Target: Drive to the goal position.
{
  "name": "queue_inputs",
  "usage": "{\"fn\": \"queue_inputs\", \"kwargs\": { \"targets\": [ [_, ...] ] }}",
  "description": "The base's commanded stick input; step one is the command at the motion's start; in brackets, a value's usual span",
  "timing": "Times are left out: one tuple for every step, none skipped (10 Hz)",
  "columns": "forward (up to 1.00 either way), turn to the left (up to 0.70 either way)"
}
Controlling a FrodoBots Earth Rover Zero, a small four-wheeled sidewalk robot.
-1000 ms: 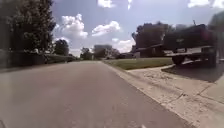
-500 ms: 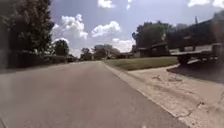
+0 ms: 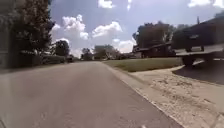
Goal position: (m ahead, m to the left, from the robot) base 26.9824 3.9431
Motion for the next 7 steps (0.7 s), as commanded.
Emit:
{"fn": "queue_inputs", "kwargs": {
  "targets": [
    [0.7,0.0],
    [0.7,0.0],
    [0.7,0.0],
    [0.7,0.0],
    [0.7,0.0],
    [0.7,0.0],
    [0.7,0.0]
  ]
}}
